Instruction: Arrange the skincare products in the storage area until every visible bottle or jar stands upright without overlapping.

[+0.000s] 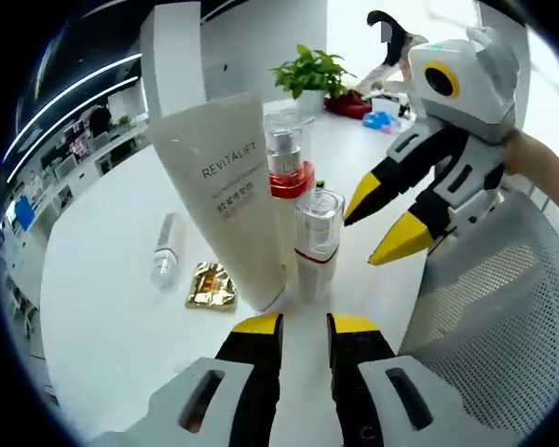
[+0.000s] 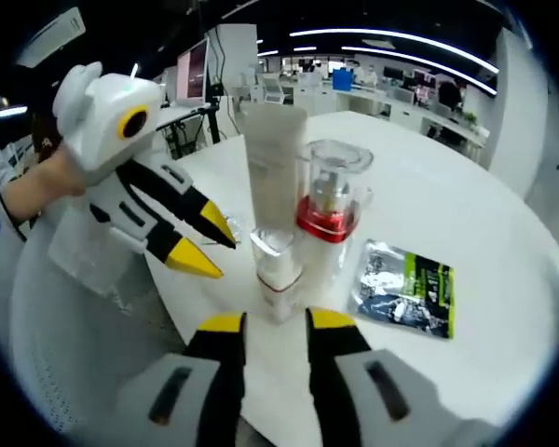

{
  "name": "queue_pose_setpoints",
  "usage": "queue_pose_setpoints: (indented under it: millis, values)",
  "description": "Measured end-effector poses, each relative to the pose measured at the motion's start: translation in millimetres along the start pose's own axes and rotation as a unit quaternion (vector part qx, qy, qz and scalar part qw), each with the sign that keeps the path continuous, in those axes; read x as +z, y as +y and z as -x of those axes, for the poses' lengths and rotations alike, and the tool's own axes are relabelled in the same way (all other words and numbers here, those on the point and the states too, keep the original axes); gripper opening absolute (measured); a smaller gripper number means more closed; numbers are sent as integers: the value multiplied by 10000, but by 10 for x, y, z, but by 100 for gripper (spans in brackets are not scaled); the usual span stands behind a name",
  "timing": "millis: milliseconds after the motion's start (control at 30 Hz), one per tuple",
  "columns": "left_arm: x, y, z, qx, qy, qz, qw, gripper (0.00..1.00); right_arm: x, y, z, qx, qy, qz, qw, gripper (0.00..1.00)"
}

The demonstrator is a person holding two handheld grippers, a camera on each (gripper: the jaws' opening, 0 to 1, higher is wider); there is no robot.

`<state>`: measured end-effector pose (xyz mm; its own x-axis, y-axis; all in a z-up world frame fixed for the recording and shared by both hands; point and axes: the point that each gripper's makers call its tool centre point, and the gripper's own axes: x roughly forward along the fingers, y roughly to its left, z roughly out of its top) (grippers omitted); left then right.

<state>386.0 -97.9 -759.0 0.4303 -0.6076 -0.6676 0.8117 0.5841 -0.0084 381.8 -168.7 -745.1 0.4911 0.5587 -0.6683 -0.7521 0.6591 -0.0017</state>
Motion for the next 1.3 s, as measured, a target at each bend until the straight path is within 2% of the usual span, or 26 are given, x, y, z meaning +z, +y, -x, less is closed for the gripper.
queue_pose_setpoints:
  millis: [667, 833, 1033, 1167, 1300]
  values:
    - [20, 245, 512, 461, -50, -81, 9989, 43, 168, 41, 198, -295, -159, 49, 9994, 57]
    - [6, 252, 583, 363, -132, 170, 9991, 51, 224, 75, 232, -250, -301, 73, 9992, 61]
    - [-23, 267, 663, 403, -117, 104, 9991, 63, 248, 74, 252, -367, -298, 55, 9989, 69]
    - [-57, 287, 743, 452, -92, 61, 9989, 64, 279, 89, 281, -419, -339, 89, 9985, 74]
    - [-88, 299, 797, 465, -60, 104, 9988, 73, 312, 90, 308, -457, -398, 41, 9982, 77]
